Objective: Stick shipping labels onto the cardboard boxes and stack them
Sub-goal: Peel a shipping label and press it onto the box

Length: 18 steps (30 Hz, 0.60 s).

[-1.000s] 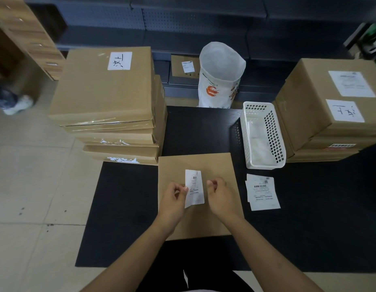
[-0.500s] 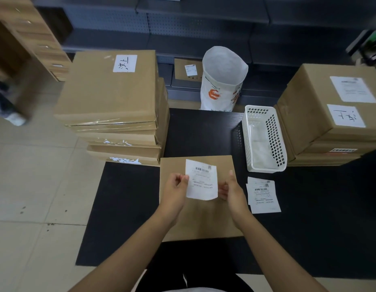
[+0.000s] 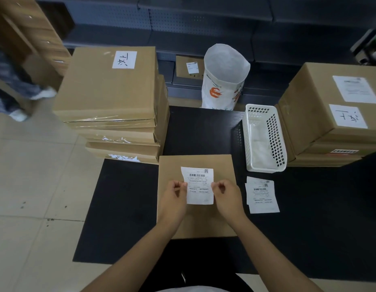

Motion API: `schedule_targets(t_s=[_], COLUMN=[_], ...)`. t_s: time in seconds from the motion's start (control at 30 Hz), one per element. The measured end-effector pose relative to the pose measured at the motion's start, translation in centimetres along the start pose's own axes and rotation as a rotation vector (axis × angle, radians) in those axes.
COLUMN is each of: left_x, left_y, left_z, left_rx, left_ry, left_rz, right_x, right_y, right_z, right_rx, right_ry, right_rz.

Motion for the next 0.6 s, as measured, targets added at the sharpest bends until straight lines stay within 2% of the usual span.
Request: schedule_targets(t_s=[0.13,0.27,0.6], left_x=[-0.1,-1.2,-1.0], left_y=[0.9,1.1,1.5], left_z=[-0.2,-0.7,-1.3], left_rx=[0.130,0.148,0.225], left_ry=[-0.050,-0.074,-0.125], left_rz=[-0.185,-0.262,-0.495], right_x=[1.0,1.4,1.2], right_y=[-0.3,-0.8,-0.9], right_z=[-0.8,-1.0,-1.2], right_rx=[0.023,-0.034,-0.007], right_ry=[-0.014,-0.004,0.030], right_rz=[0.060,0.130,0.195])
Point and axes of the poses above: each hand's wrist, its own z-axis away from the middle knuckle, its own y-axis out of the back of the hand, x = y × z, the point moved 9 cm from there along -z, towards the middle knuckle, and after that the axes turned 5 degrees about -z, right-handed, at the moved point
